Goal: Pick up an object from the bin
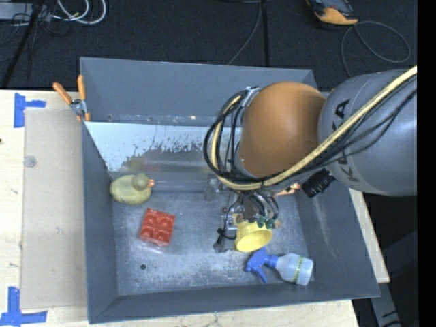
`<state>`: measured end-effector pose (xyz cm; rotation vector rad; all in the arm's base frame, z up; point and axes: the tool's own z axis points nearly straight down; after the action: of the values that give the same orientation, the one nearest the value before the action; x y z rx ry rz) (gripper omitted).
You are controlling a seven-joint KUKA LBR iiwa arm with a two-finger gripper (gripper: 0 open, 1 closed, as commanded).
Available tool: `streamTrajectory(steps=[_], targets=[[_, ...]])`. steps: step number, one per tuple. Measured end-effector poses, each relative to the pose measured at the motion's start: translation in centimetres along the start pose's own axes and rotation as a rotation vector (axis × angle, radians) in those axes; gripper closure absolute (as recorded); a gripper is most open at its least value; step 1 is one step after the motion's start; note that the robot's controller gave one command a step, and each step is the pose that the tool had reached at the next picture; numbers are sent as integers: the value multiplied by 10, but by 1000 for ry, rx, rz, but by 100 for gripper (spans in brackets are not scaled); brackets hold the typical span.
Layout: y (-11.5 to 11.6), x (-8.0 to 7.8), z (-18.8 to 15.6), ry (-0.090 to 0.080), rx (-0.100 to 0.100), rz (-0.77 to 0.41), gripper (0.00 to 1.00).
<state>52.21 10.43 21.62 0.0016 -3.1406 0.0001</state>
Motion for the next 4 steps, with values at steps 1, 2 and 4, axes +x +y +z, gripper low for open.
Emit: streamTrajectory(steps=[1, 2, 4], targets=[[46, -6, 21, 3, -1, -16, 0], [-78, 1, 63, 4, 2, -203, 100], [-75, 0, 62, 3, -1, -204, 0]])
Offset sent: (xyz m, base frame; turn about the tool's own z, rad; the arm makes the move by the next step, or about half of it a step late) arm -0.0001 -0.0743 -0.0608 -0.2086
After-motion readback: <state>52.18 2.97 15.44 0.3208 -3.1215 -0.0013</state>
